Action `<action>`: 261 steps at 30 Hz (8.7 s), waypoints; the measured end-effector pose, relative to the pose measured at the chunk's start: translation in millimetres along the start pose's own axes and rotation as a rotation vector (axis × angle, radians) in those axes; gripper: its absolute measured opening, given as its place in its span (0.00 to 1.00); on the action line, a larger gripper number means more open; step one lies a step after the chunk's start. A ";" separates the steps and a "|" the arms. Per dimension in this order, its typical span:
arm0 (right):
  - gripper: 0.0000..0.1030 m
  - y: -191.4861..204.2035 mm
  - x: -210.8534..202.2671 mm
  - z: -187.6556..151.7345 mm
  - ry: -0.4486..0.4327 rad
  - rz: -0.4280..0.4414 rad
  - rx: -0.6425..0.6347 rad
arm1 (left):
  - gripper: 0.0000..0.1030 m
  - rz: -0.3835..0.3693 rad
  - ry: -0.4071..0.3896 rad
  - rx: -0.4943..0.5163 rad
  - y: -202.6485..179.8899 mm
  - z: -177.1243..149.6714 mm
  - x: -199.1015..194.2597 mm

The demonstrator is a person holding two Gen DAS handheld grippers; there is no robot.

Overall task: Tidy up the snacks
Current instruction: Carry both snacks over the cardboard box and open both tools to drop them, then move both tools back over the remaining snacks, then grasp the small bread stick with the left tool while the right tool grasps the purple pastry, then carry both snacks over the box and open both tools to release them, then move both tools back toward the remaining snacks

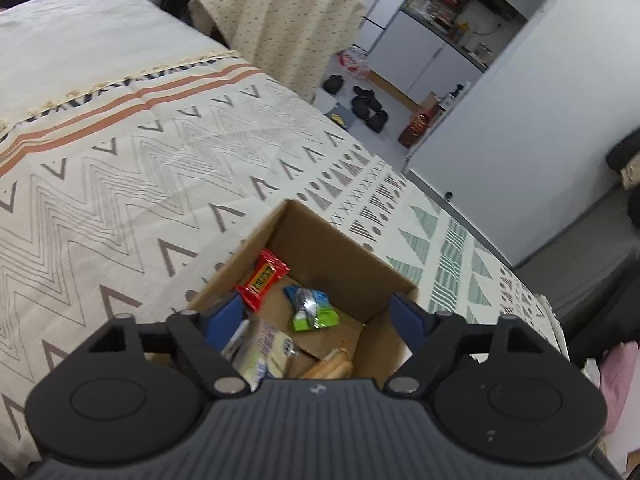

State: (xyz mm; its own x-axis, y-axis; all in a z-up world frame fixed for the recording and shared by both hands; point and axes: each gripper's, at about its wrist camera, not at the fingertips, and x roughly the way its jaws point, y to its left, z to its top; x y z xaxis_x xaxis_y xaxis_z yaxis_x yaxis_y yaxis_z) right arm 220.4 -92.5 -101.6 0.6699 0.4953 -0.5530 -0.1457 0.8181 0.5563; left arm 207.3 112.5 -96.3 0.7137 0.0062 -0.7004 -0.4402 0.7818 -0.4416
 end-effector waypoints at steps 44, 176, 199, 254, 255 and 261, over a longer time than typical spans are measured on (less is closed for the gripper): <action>0.99 -141.7 -120.9 4.7 -0.105 -0.221 -0.025 | 1.00 -0.123 0.050 0.379 -114.7 -86.4 -9.8; 0.24 -13.5 -41.7 9.2 -0.030 0.047 -0.082 | 0.18 -0.163 -0.009 0.128 -27.3 -10.3 -32.8; 0.48 6.7 19.7 -5.1 0.064 0.031 -0.094 | 0.49 -0.041 0.083 -0.078 20.9 9.2 8.0; 0.98 -184.0 -117.5 18.8 -0.162 -0.150 0.114 | 1.00 -0.106 0.143 0.280 -129.6 -98.1 25.4; 0.98 -187.9 -116.3 18.6 -0.169 -0.145 0.118 | 1.00 -0.105 0.145 0.280 -132.0 -99.7 28.1; 0.97 -215.6 -100.2 21.3 -0.181 -0.135 0.169 | 1.00 -0.088 0.149 0.294 -150.4 -110.0 45.2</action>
State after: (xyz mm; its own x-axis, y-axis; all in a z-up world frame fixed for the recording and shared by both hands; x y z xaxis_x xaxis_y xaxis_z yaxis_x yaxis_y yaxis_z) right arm 200.2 -324.7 -152.9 0.7961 0.3124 -0.5184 0.0676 0.8052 0.5891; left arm 245.8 -73.4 -123.2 0.6448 -0.1435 -0.7508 -0.1893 0.9216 -0.3387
